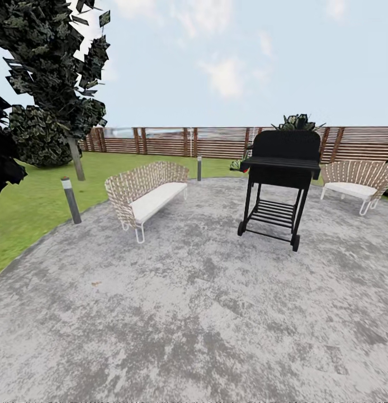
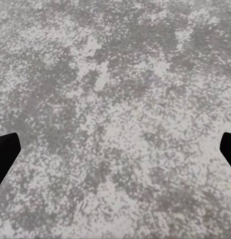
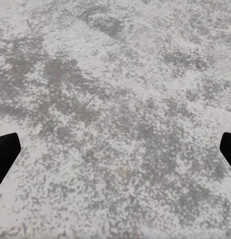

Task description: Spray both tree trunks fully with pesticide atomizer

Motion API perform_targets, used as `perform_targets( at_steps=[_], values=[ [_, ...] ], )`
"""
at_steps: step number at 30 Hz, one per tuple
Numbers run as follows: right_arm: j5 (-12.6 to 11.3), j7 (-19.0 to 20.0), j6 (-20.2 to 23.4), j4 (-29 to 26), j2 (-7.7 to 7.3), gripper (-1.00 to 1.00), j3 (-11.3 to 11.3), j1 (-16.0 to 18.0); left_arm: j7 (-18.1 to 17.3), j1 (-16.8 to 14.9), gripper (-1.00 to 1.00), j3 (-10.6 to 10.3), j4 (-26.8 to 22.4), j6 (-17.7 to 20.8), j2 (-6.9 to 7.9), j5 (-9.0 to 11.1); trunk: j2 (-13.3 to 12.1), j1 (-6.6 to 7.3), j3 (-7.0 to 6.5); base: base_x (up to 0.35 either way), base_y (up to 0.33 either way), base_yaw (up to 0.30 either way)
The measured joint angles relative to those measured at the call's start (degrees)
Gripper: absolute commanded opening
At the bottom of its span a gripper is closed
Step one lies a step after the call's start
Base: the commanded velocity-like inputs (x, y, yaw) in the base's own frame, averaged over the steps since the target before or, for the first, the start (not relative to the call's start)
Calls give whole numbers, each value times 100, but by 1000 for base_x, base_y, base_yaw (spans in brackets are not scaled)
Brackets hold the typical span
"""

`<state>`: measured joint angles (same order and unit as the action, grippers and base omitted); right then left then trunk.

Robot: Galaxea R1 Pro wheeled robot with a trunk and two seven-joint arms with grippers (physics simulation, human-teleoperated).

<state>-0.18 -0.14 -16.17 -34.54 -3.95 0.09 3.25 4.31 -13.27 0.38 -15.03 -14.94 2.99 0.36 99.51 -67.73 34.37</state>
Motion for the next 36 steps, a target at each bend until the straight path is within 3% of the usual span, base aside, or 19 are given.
perform_targets(
  at_steps=[26,36],
  values=[
    [9,1,-2,9,0,100,0,0,0,0,100,-3,0,0,-8,0,1043,-571,681,0,0,0],
    [16,1,-9,9,0,100,9,0,0,0,100,-2,0,0,-8,0,1444,-791,873,0,0,0]
  ],
)
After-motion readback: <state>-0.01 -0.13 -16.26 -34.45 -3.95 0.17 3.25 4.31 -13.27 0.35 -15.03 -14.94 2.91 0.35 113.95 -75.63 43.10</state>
